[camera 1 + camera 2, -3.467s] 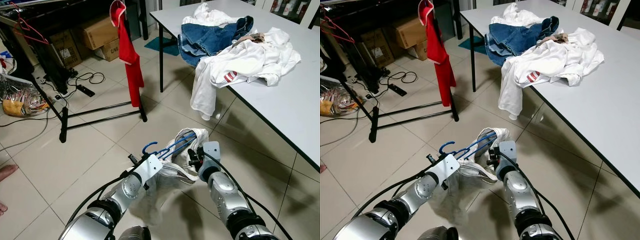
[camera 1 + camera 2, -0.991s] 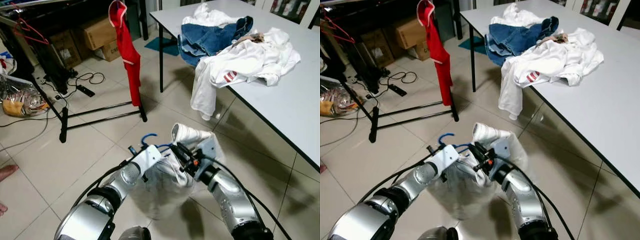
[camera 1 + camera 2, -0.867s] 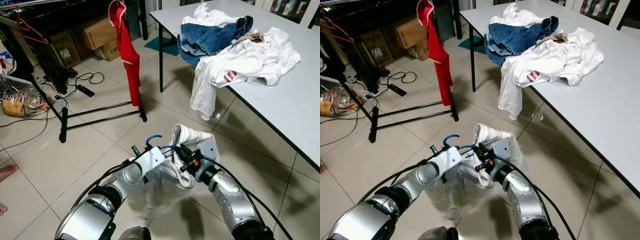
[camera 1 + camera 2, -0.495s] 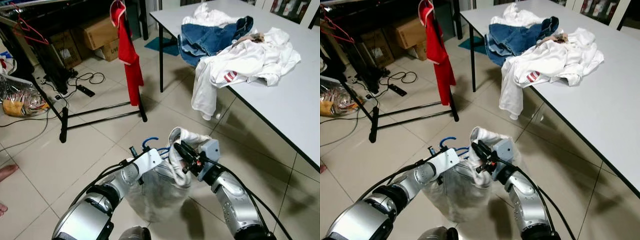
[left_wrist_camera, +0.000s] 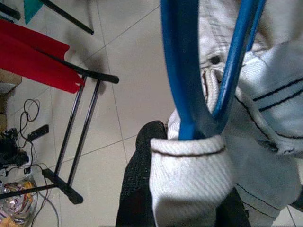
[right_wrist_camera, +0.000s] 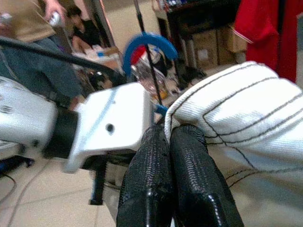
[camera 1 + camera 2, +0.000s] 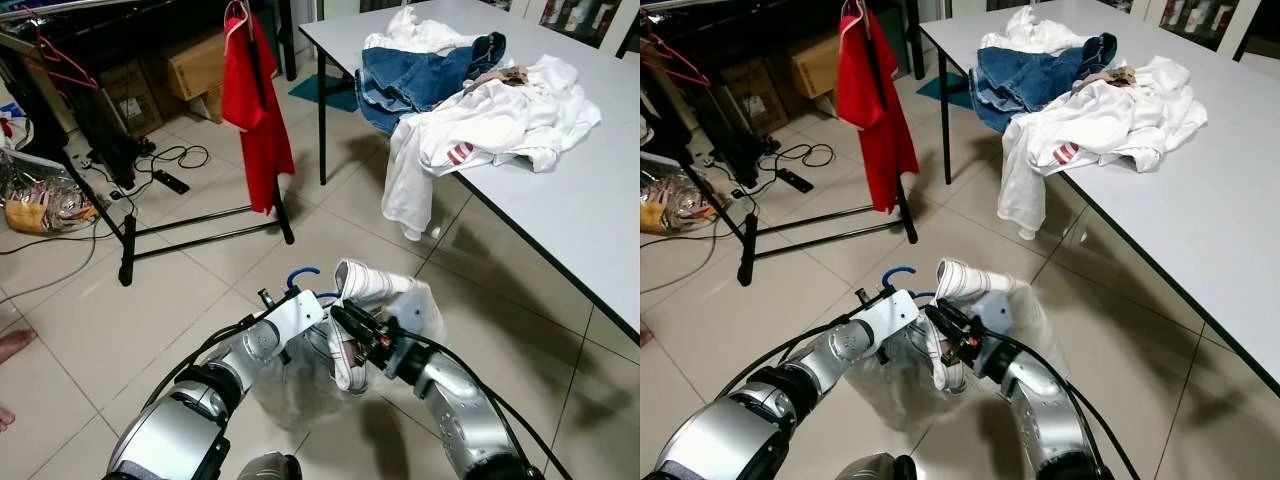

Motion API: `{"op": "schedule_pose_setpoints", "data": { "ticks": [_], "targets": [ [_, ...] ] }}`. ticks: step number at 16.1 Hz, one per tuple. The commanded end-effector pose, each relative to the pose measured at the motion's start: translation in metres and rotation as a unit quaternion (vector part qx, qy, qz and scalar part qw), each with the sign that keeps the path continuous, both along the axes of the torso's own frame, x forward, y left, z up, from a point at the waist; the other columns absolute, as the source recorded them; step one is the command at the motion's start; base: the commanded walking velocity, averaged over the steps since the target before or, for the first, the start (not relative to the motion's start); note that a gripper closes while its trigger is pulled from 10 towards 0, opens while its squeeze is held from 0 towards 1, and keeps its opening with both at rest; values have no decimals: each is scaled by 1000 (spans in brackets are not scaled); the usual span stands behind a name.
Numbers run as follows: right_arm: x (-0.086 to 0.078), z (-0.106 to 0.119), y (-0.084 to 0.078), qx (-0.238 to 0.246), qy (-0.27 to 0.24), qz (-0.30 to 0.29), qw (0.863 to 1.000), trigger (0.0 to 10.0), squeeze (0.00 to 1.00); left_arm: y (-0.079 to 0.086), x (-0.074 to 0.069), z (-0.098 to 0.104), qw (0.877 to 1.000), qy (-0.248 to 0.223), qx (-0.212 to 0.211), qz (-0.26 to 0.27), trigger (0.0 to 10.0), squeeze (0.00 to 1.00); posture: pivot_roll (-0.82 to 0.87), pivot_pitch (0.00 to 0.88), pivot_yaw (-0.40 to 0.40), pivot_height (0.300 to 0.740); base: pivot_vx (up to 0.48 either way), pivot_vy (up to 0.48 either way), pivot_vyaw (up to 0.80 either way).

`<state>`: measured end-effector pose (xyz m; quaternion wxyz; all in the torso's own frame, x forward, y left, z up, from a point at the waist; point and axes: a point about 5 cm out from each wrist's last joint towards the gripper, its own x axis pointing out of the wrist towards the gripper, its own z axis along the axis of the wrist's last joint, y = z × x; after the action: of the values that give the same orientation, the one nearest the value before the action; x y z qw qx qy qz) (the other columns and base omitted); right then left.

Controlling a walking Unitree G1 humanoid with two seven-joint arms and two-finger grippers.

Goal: Hang hanger

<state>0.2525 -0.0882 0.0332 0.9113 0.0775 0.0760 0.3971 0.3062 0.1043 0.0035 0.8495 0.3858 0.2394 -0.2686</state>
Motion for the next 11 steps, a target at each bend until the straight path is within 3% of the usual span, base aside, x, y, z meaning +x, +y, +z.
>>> {"op": "schedule_pose_setpoints", "data": {
  "ticks": [1, 4, 11],
  "targets": [
    [1, -1, 6, -10, 2, 10, 1000, 0, 0, -10, 10, 14, 999, -31, -21, -14, 10000, 0, -33, 0, 104, 740, 0, 0, 0],
    [0, 0, 8, -13, -11, 26, 1000, 0, 0, -10, 9, 13, 999, -28, -17, -20, 10000, 0, -32, 0, 105, 740, 0, 0, 0],
    [0, -12, 5, -104, -36, 19, 994, 0, 0, -15, 8, 13, 999, -29, -33, -18, 10000, 0, -33, 0, 108, 740, 0, 0, 0]
  ]
}}
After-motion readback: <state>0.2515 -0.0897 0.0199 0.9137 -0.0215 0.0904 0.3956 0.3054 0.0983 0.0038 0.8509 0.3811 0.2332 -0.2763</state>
